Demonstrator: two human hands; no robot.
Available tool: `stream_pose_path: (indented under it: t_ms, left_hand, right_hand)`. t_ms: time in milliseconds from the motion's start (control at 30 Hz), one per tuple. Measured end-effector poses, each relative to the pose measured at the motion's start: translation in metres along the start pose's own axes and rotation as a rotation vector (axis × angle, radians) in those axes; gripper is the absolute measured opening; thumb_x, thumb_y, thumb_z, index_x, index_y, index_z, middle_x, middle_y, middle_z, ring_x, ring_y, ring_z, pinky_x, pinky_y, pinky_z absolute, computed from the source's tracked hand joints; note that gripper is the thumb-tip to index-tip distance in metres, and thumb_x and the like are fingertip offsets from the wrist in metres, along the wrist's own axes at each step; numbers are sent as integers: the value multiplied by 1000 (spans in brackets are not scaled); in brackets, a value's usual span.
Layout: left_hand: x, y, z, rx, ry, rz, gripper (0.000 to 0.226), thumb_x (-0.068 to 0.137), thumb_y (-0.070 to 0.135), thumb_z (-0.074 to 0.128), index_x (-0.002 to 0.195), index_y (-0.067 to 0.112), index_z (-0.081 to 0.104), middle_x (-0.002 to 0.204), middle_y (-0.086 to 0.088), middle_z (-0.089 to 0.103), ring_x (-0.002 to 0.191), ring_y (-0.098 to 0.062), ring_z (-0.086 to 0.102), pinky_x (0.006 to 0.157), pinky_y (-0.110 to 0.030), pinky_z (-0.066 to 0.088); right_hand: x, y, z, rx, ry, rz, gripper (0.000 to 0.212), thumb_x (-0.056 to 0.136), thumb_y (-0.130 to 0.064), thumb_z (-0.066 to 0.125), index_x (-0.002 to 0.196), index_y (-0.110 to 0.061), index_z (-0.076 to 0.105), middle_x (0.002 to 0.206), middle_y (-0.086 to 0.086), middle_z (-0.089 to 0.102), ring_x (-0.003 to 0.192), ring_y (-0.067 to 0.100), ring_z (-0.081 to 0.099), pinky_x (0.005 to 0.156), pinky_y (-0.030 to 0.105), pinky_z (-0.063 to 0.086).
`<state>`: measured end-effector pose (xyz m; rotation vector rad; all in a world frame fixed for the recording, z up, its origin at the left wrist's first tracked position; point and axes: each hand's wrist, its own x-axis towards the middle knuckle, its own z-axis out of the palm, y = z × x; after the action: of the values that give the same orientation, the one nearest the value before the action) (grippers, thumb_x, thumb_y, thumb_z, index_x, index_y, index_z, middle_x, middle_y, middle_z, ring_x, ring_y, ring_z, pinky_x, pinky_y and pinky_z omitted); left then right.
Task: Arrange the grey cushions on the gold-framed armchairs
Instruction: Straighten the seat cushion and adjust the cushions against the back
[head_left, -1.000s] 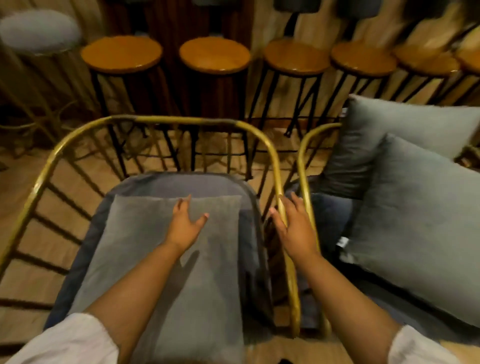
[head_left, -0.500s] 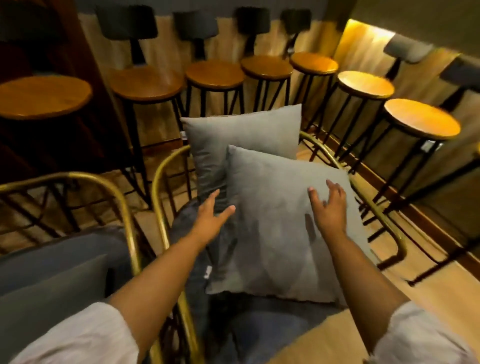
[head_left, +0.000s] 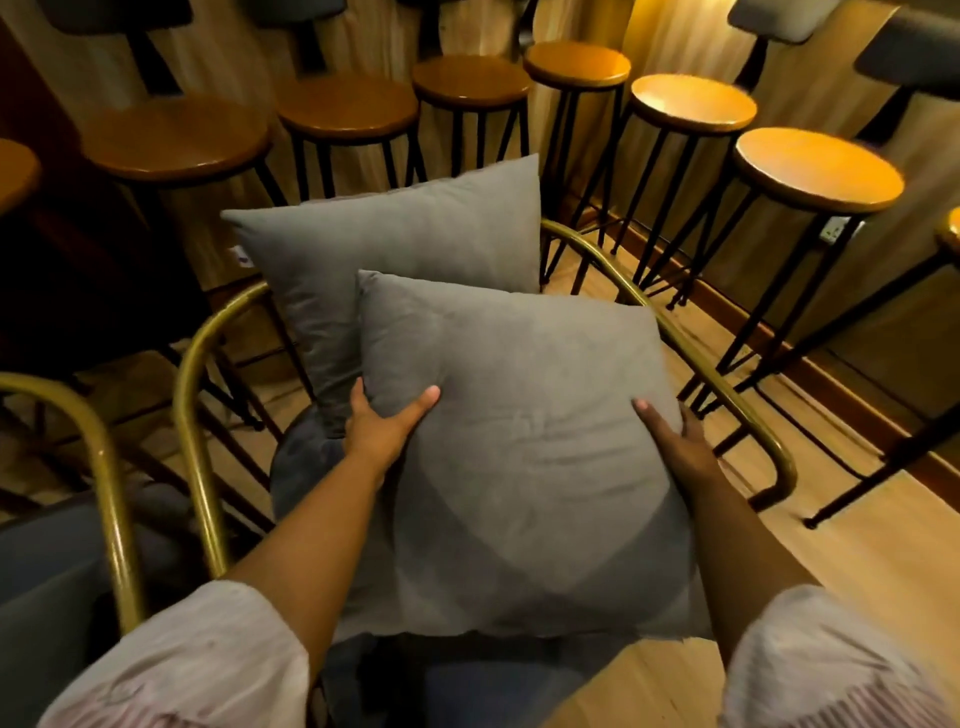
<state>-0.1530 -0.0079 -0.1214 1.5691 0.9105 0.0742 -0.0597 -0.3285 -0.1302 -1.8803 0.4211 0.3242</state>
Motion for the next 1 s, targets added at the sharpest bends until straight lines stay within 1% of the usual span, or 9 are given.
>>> stream_pose_path:
  t_ms: [33, 100, 167, 233, 367, 500, 667, 833, 1000]
  left_hand:
    - [2, -4, 0, 3, 8, 7, 140, 29, 76, 72, 149, 33, 14, 153, -6, 34, 137, -33, 38, 111, -50, 35]
    - [0, -10, 0, -17, 15, 20, 127, 42, 69, 77, 149, 33, 18, 151, -6, 38, 135, -33, 41, 110, -50, 37]
    - [-4, -12, -1, -69, 26, 71, 108, 58, 55, 80, 148, 30, 25, 148, -6, 43, 130, -31, 46, 108, -48, 40]
    - [-12, -9, -4, -133, 25, 127, 94, 66, 47, 79, 145, 28, 33, 143, -5, 48, 126, -29, 50, 105, -46, 43]
    - [-35, 10, -19, -218, 14, 209, 88, 67, 45, 78, 143, 26, 38, 141, -3, 51, 124, -26, 52, 103, -43, 45]
    - [-67, 41, -53, -268, 55, 352, 74, 77, 31, 74, 142, 23, 39, 134, 0, 54, 116, -19, 55, 92, -30, 47]
    - [-102, 65, -128, -303, 143, 439, 85, 65, 45, 80, 139, 24, 43, 133, 1, 57, 116, -17, 59, 96, -34, 51]
    - [-129, 55, -235, -290, 301, 431, 80, 71, 42, 76, 140, 24, 41, 135, -2, 56, 116, -19, 57, 96, -35, 49]
    - [-159, 20, -351, -306, 467, 395, 76, 74, 43, 73, 140, 24, 42, 136, -3, 55, 117, -22, 56, 91, -32, 46]
  right_hand:
    - [0, 6, 1, 10, 12, 9, 101, 65, -69, 66, 147, -25, 26, 145, 8, 42, 121, 33, 49, 95, 40, 41]
    - [-5, 10, 2, 44, 15, 19, 97, 66, -67, 67, 145, -24, 30, 142, 8, 46, 116, 31, 51, 89, 37, 41]
    - [-13, 7, 4, 72, 44, -10, 98, 64, -66, 70, 143, -22, 34, 139, 8, 49, 115, 31, 53, 89, 37, 42]
    - [-24, -3, 2, 100, 87, -50, 94, 63, -64, 72, 140, -20, 40, 136, 6, 52, 110, 27, 54, 89, 37, 44]
    - [-48, -31, -2, 150, 108, -154, 85, 66, -58, 73, 137, -21, 44, 127, 1, 55, 100, 19, 53, 84, 34, 43]
    - [-76, -69, -2, 182, 75, -234, 88, 63, -60, 74, 137, -22, 43, 118, -5, 53, 101, 19, 54, 83, 35, 45]
    - [-122, -122, 33, 209, -26, -349, 74, 67, -52, 76, 128, -18, 51, 113, -2, 60, 97, 17, 59, 80, 30, 46]
    - [-175, -148, 111, 164, -202, -415, 91, 51, -70, 77, 122, -16, 59, 114, 1, 68, 101, 17, 65, 87, 32, 52]
    - [-252, -163, 209, 147, -371, -437, 74, 65, -54, 77, 124, -15, 55, 112, -2, 62, 98, 17, 60, 80, 30, 47]
